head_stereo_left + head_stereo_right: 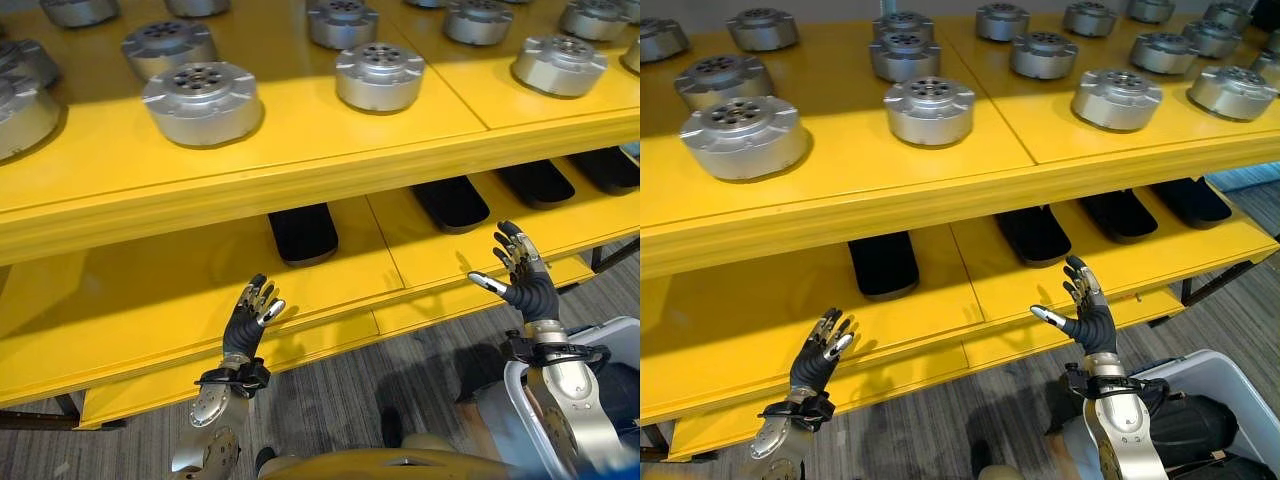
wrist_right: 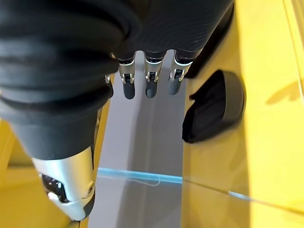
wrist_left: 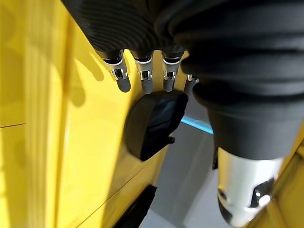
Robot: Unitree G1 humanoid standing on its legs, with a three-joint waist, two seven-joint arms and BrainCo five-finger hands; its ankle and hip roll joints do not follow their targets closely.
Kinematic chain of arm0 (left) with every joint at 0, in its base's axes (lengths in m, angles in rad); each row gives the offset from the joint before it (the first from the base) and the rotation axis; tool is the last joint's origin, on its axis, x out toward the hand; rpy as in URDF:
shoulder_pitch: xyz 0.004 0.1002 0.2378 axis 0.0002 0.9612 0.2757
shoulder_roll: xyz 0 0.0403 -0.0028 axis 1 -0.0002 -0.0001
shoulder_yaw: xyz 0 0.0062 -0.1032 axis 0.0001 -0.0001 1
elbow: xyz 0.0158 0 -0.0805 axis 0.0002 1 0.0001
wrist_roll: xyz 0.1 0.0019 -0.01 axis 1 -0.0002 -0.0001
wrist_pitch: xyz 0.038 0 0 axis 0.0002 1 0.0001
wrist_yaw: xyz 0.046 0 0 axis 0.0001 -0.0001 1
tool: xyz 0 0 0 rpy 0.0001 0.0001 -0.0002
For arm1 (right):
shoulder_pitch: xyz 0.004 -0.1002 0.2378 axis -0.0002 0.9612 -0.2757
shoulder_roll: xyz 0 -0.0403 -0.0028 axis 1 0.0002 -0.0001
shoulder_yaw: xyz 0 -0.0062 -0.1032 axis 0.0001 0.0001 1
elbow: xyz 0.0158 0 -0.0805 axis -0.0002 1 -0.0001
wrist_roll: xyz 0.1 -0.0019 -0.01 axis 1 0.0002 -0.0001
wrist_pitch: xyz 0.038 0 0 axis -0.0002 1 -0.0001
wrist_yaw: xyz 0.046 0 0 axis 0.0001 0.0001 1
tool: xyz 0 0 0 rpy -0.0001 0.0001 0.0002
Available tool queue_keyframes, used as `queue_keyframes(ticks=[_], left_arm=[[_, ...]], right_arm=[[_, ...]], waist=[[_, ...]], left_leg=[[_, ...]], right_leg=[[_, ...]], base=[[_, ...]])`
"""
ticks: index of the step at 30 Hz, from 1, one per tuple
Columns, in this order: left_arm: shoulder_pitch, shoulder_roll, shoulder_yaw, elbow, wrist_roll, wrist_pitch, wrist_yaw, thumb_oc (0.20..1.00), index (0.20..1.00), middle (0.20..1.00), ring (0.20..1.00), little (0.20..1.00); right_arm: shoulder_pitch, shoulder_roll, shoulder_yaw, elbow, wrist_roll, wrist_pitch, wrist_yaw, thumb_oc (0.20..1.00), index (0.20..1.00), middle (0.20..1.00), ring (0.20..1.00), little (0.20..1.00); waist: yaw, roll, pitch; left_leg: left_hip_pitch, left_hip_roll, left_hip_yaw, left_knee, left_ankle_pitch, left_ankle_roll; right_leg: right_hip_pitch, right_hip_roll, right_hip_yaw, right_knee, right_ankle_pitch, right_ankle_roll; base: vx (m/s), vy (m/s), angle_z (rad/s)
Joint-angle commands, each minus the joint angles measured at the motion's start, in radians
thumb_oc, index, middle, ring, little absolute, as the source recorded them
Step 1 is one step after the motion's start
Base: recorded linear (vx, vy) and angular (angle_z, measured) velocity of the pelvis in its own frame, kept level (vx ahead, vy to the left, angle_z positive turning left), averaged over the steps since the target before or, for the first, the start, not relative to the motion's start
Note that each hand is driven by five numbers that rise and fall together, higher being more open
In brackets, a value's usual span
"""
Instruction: Move parts from the plastic box to the shelf.
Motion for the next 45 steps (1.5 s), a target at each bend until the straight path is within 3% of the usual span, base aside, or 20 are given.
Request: queue_keyframes(ticks=[1, 2, 3, 4, 6, 14, 20, 22, 23, 24, 25, 26, 27, 28, 29, 30, 32, 38, 44, 45], left_arm=[[-0.023, 0.006, 0.03, -0.031, 0.038, -0.061, -0.025, 1.0, 1.0, 1.0, 1.0, 1.0], [-0.023, 0.006, 0.03, -0.031, 0.039, -0.061, -0.025, 1.0, 1.0, 1.0, 1.0, 1.0], [-0.007, 0.003, 0.04, -0.041, 0.038, -0.063, -0.028, 1.0, 1.0, 1.0, 1.0, 1.0], [-0.006, 0.003, 0.04, -0.041, 0.038, -0.063, -0.028, 1.0, 1.0, 1.0, 1.0, 1.0], [-0.008, 0.007, 0.048, -0.057, 0.047, -0.076, -0.016, 1.0, 1.0, 1.0, 1.0, 1.0], [0.015, 0.007, 0.059, -0.069, 0.049, -0.074, -0.021, 1.0, 1.0, 1.0, 1.0, 1.0], [0.0, 0.015, 0.064, -0.073, 0.053, -0.077, -0.005, 1.0, 1.0, 1.0, 1.0, 1.0], [-0.032, 0.023, 0.052, -0.069, 0.071, -0.082, 0.011, 1.0, 1.0, 1.0, 1.0, 1.0], [-0.063, 0.04, 0.052, -0.076, 0.075, -0.086, 0.034, 1.0, 1.0, 1.0, 1.0, 1.0], [-0.078, 0.049, 0.062, -0.084, 0.074, -0.086, 0.055, 1.0, 1.0, 1.0, 1.0, 1.0], [-0.08, 0.049, 0.067, -0.088, 0.069, -0.083, 0.058, 1.0, 1.0, 1.0, 1.0, 1.0], [-0.075, 0.047, 0.079, -0.096, 0.052, -0.077, 0.061, 1.0, 1.0, 1.0, 1.0, 1.0], [-0.07, 0.043, 0.081, -0.094, 0.046, -0.07, 0.057, 1.0, 1.0, 1.0, 1.0, 1.0], [-0.056, 0.035, 0.09, -0.107, 0.031, -0.06, 0.055, 1.0, 1.0, 1.0, 1.0, 1.0], [-0.052, 0.034, 0.094, -0.105, 0.031, -0.059, 0.052, 1.0, 1.0, 1.0, 1.0, 1.0], [-0.04, 0.021, 0.104, -0.093, 0.038, -0.056, 0.044, 1.0, 1.0, 1.0, 1.0, 1.0], [-0.031, 0.01, 0.117, -0.084, 0.026, -0.056, 0.046, 1.0, 1.0, 1.0, 1.0, 1.0], [0.016, -0.02, 0.111, -0.072, 0.012, -0.057, 0.004, 1.0, 1.0, 1.0, 1.0, 1.0], [0.014, -0.027, 0.099, -0.061, 0.014, -0.054, -0.005, 1.0, 1.0, 1.0, 1.0, 1.0], [0.003, -0.027, 0.095, -0.062, 0.014, -0.058, 0.002, 1.0, 1.0, 1.0, 1.0, 1.0]], right_arm=[[-0.016, -0.026, -0.041, -0.075, 0.001, -0.078, 0.01, 1.0, 1.0, 1.0, 1.0, 1.0], [-0.016, -0.025, -0.041, -0.076, 0.001, -0.077, 0.01, 1.0, 1.0, 1.0, 1.0, 1.0], [-0.026, -0.019, -0.023, -0.073, 0.004, -0.077, 0.023, 1.0, 1.0, 1.0, 1.0, 1.0], [-0.027, -0.019, -0.022, -0.072, 0.004, -0.078, 0.023, 1.0, 1.0, 1.0, 1.0, 1.0], [-0.083, -0.012, 0.028, -0.036, -0.009, -0.072, 0.02, 1.0, 1.0, 1.0, 1.0, 1.0], [-0.087, 0.019, 0.073, -0.018, 0.026, -0.042, 0.049, 1.0, 1.0, 1.0, 1.0, 1.0], [-0.093, 0.027, 0.096, -0.022, 0.03, -0.027, 0.05, 1.0, 1.0, 1.0, 1.0, 1.0], [-0.106, 0.034, 0.116, -0.026, 0.036, -0.021, 0.049, 1.0, 1.0, 1.0, 1.0, 1.0], [-0.139, 0.038, 0.14, -0.031, 0.025, -0.015, 0.041, 1.0, 1.0, 1.0, 1.0, 1.0], [-0.171, 0.05, 0.158, -0.021, 0.012, -0.011, 0.025, 1.0, 1.0, 1.0, 1.0, 1.0], [-0.182, 0.056, 0.162, -0.014, 0.009, -0.009, 0.018, 1.0, 1.0, 1.0, 1.0, 1.0], [-0.2, 0.064, 0.172, -0.006, 0.002, -0.005, 0.011, 1.0, 1.0, 1.0, 1.0, 1.0], [-0.203, 0.064, 0.169, 0.0, -0.002, 0.0, 0.011, 1.0, 1.0, 1.0, 1.0, 1.0], [-0.202, 0.076, 0.171, 0.015, -0.021, 0.012, 0.008, 1.0, 1.0, 1.0, 1.0, 1.0], [-0.197, 0.077, 0.169, 0.012, -0.025, 0.013, 0.014, 1.0, 1.0, 1.0, 1.0, 1.0], [-0.189, 0.072, 0.161, 0.003, -0.025, 0.02, 0.025, 1.0, 1.0, 1.0, 1.0, 1.0], [-0.188, 0.062, 0.162, -0.006, -0.019, 0.017, 0.035, 1.0, 1.0, 1.0, 1.0, 1.0], [-0.129, 0.012, 0.124, -0.046, 0.034, -0.009, 0.063, 1.0, 1.0, 1.0, 1.0, 1.0], [-0.108, 0.002, 0.109, -0.065, 0.044, -0.025, 0.062, 1.0, 1.0, 1.0, 1.0, 1.0], [-0.109, -0.002, 0.109, -0.067, 0.05, -0.031, 0.061, 1.0, 1.0, 1.0, 1.0, 1.0]], waist=[[0.018, -0.048, 0.025], [0.017, -0.049, 0.024], [0.04, -0.051, 0.022], [0.04, -0.051, 0.021], [0.076, -0.049, 0.017], [0.059, -0.043, -0.038], [0.034, -0.036, -0.025], [0.008, -0.032, -0.004], [0.018, -0.023, 0.036], [0.058, -0.007, 0.055], [0.069, 0.002, 0.051], [0.095, 0.013, 0.054], [0.098, 0.011, 0.049], [0.113, -0.001, 0.032], [0.116, -0.011, 0.026], [0.117, -0.049, -0.004], [0.108, -0.058, -0.012], [0.038, -0.007, -0.016], [0.015, 0.011, -0.017], [0.009, 0.011, -0.007]], left_leg=[[-0.126, -0.278, -0.159, 0.119, -0.066, 0.009], [-0.131, -0.28, -0.159, 0.12, -0.062, 0.011], [-0.136, -0.389, -0.239, 0.119, -0.09, 0.05], [-0.136, -0.389, -0.238, 0.119, -0.091, 0.052], [-0.157, -0.508, -0.395, 0.124, -0.078, 0.08], [-0.066, -0.454, -0.312, -0.029, -0.045, 0.111], [-0.034, -0.445, -0.248, -0.067, -0.04, 0.131], [-0.031, -0.44, -0.184, -0.081, -0.038, 0.138], [-0.046, -0.417, -0.118, -0.052, -0.051, 0.137], [-0.052, -0.387, -0.062, -0.031, -0.065, 0.127], [-0.057, -0.37, -0.039, -0.027, -0.062, 0.123], [-0.035, -0.34, 0.023, -0.025, -0.078, 0.119], [-0.03, -0.336, 0.036, -0.029, -0.08, 0.119], [-0.026, -0.333, 0.066, -0.031, -0.092, 0.113], [-0.023, -0.341, 0.074, -0.034, -0.097, 0.114], [-0.022, -0.348, 0.11, -0.044, -0.105, 0.102], [-0.027, -0.308, 0.145, -0.03, -0.098, 0.08], [0.025, -0.147, 0.223, -0.045, -0.034, -0.009], [0.035, -0.096, 0.235, -0.03, -0.007, -0.04], [0.015, -0.072, 0.225, 0.029, 0.001, -0.05]], right_leg=[[0.014, -0.015, 0.025, 0.075, -0.051, 0.007], [0.011, -0.017, 0.024, 0.073, -0.048, 0.008], [0.0, 0.002, 0.06, 0.074, -0.032, 0.009], [-0.001, 0.002, 0.061, 0.074, -0.034, 0.01], [-0.024, 0.033, 0.14, 0.08, -0.022, 0.011], [-0.023, 0.049, 0.202, 0.064, -0.004, 0.024], [-0.082, 0.056, 0.248, 0.17, -0.016, 0.037], [-0.138, 0.071, 0.294, 0.226, -0.013, 0.055], [-0.207, 0.045, 0.203, 0.324, -0.027, 0.077], [-0.209, -0.078, -0.037, 0.379, -0.075, 0.072], [-0.199, -0.132, -0.114, 0.386, -0.074, 0.062], [-0.161, -0.255, -0.237, 0.411, -0.076, 0.064], [-0.146, -0.28, -0.238, 0.394, -0.055, 0.07], [-0.112, -0.404, -0.242, 0.339, 0.047, 0.12], [-0.091, -0.419, -0.238, 0.314, 0.066, 0.134], [-0.058, -0.408, -0.24, 0.19, 0.093, 0.168], [-0.064, -0.361, -0.216, 0.153, 0.093, 0.174], [-0.026, -0.173, -0.132, 0.075, 0.009, 0.108], [-0.012, -0.12, -0.117, 0.069, -0.017, 0.078], [-0.011, -0.101, -0.108, 0.075, -0.03, 0.06]], base=[[0.0, -0.094, 0.02], [0.03, -0.087, -0.31], [0.03, -0.014, -0.55], [0.05, -0.016, -0.83], [0.04, 0.014, -0.99], [0.06, 0.079, -0.76], [-0.01, 0.11, -0.34], [-0.14, 0.178, -1.09], [-0.23, 0.112, -1.39], [-0.22, 0.054, -2.63], [-0.11, 0.005, -3.04], [-0.05, -0.033, -2.9], [-0.01, -0.154, -1.83], [0.02, -0.158, -0.81], [0.1, -0.279, -0.88], [0.1, -0.223, -0.69], [0.04, -0.384, -1.07], [0.04, -0.331, -0.77], [0.03, -0.159, -0.04], [0.01, -0.153, 0.01]])
